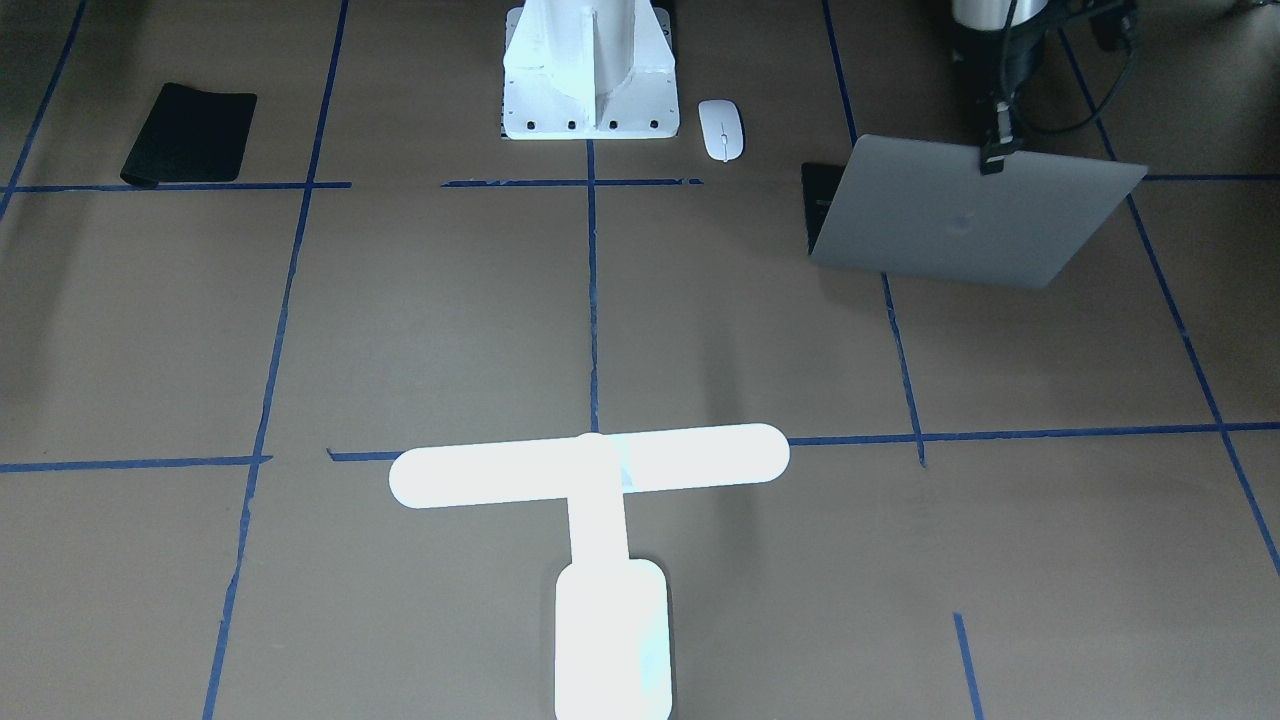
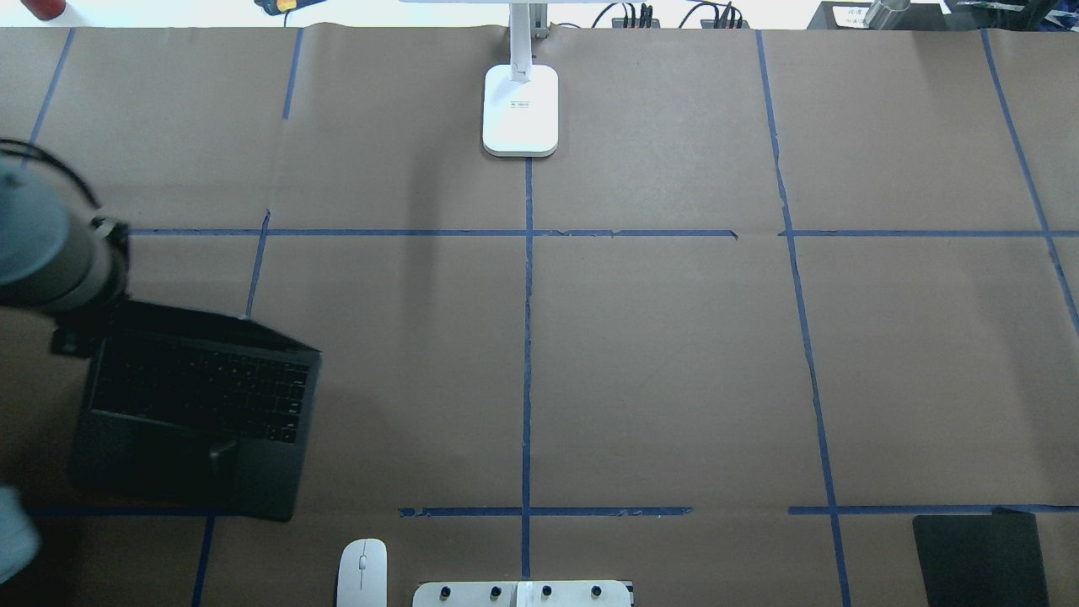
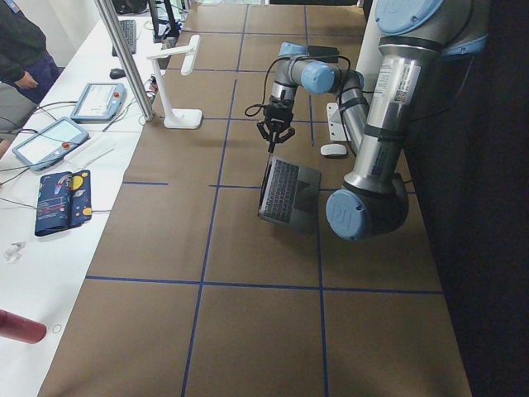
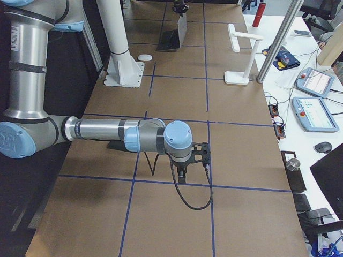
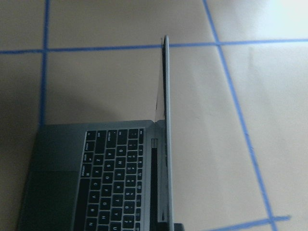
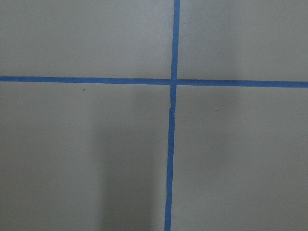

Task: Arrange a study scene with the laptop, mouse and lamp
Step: 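Carry the laptop with the left gripper toward the white lamp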

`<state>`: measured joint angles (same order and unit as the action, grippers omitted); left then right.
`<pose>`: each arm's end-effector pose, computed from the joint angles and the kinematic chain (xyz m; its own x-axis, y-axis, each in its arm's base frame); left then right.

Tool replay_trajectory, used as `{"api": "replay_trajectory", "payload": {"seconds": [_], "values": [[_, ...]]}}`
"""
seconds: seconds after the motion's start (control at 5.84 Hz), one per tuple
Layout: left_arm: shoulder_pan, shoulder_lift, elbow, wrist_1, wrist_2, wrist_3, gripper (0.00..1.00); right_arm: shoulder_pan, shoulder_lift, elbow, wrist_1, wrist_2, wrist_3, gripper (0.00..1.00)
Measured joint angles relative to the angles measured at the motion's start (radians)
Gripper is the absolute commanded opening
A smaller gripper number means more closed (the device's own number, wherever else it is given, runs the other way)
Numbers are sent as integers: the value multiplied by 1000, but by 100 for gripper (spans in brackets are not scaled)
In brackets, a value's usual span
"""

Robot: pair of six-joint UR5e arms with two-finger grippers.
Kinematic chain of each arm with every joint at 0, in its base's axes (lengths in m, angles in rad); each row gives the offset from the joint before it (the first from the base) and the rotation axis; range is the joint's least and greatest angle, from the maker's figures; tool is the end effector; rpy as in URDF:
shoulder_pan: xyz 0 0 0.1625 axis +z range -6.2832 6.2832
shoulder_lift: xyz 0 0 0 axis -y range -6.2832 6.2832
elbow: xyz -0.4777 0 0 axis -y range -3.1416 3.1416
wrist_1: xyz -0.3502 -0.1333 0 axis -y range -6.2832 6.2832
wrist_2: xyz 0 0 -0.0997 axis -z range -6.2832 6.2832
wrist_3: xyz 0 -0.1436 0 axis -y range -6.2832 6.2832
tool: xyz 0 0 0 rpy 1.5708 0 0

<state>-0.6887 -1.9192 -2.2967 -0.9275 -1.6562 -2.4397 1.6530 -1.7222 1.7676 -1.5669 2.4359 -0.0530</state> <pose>0.2939 -0.3987 0.3919 -0.0096 -0.9775 -0.2106 0.9267 0.0704 -0.3691 0.0553 -0.3787 0.7069 0.6529 -0.0369 0.7566 -0.0475 0.9949 0.0895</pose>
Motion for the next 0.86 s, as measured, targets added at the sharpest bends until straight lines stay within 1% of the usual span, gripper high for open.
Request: {"api": "replay_trajectory", "payload": {"seconds": [0.34,0.51,0.86], "values": [[-22,-207,193,23,1,4,0,0,0,-5,0,0,0,100],[-24,-334,315,25,-1,0,0,0,-1,-6,0,1,0,100],[-23,-554,541,17,-9,-27,0,1,-3,-6,0,0,1,100]]}}
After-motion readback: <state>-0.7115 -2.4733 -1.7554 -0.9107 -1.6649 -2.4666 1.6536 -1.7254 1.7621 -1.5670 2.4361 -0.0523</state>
